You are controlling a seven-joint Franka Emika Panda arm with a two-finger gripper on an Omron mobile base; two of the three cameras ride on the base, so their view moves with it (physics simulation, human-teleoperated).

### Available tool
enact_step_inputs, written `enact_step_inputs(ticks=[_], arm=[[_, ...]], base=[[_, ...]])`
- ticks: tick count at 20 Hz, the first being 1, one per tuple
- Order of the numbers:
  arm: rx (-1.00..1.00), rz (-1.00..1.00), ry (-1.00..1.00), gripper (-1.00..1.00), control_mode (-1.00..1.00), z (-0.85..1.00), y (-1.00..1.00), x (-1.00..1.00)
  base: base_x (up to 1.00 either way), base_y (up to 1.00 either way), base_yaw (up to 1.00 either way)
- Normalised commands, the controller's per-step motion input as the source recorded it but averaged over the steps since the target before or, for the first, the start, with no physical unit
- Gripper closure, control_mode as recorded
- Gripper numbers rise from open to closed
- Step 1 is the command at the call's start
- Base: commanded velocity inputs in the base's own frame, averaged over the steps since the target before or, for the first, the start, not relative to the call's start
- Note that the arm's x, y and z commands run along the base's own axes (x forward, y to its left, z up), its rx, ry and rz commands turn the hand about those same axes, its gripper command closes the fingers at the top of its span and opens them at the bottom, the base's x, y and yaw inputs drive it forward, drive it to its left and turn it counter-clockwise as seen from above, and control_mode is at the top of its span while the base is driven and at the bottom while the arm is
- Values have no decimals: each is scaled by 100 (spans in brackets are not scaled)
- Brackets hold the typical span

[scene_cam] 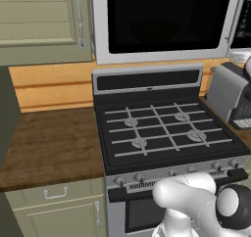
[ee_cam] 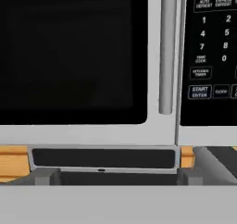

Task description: Open the microwave, place the bowl with waffle inside the microwave, then close the microwave door and turn it on.

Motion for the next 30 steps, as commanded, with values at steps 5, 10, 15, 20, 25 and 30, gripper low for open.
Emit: enact_step_inputs(ticks=[5,10,15,20,25,30], arm=[[-2,11,-24,-100,-100,-31,-47,22],[-17,20,-33,-100,-100,0,-3,16],[-25,10,-33,-100,-100,9,-13,9],[-32,0,-10,-100,-100,19,-10,9],[-32,0,2,-100,-100,14,-6,31],[-26,-1,5,-100,-100,6,-39,39]], base=[[0,0,0],[0,0,0],[0,0,0],[0,0,0],[0,0,0],[0,0,0]])
